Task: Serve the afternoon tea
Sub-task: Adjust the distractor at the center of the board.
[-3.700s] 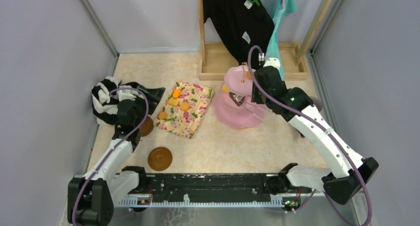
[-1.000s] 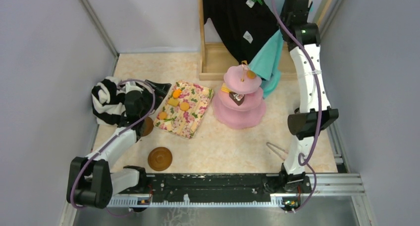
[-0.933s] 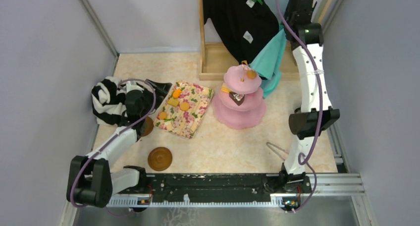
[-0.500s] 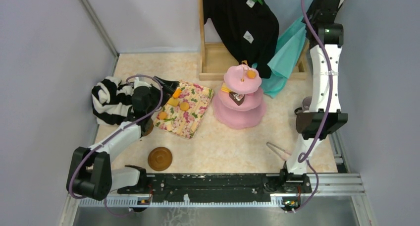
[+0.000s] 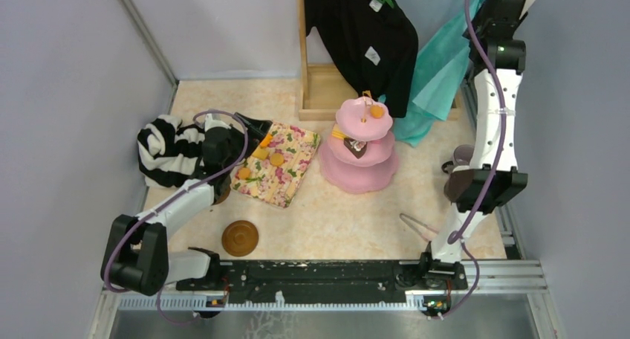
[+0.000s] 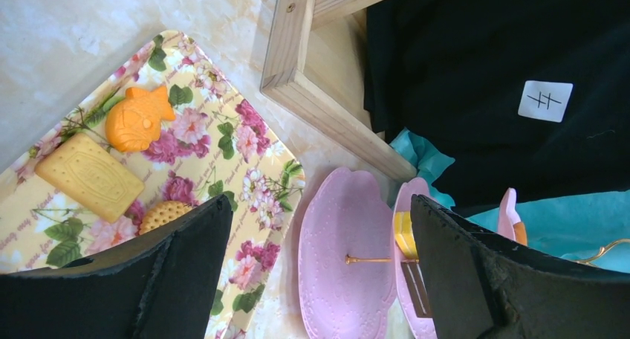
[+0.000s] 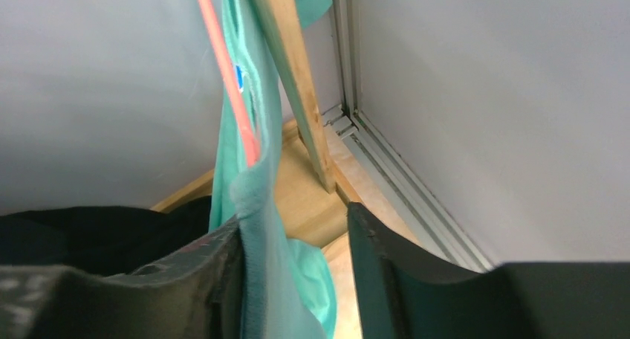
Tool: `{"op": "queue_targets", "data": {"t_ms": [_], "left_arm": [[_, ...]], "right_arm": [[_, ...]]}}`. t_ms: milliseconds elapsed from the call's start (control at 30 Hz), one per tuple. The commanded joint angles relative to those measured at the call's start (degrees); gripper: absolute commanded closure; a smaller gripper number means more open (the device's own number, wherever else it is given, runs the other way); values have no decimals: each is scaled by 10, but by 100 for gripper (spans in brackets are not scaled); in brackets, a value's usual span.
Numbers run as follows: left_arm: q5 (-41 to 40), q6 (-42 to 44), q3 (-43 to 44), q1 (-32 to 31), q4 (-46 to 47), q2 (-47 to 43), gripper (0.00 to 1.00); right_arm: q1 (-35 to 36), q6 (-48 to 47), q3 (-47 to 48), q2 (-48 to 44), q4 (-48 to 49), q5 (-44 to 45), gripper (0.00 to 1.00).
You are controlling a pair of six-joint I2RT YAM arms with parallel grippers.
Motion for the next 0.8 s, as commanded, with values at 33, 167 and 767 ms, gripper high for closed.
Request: {"op": "queue_targets", "data": {"t_ms": [33, 167, 767], "left_arm": [[-5, 12, 18, -5, 19, 2, 6], [-3, 10, 18, -5, 22, 2, 6], [0, 25, -4, -5, 10, -58, 5]], "right_arm": [[-10, 20, -31, -71, 49, 35, 50], [-10, 31, -56, -100, 58, 16, 41], [83, 27, -174, -238, 74, 67, 30]]}}
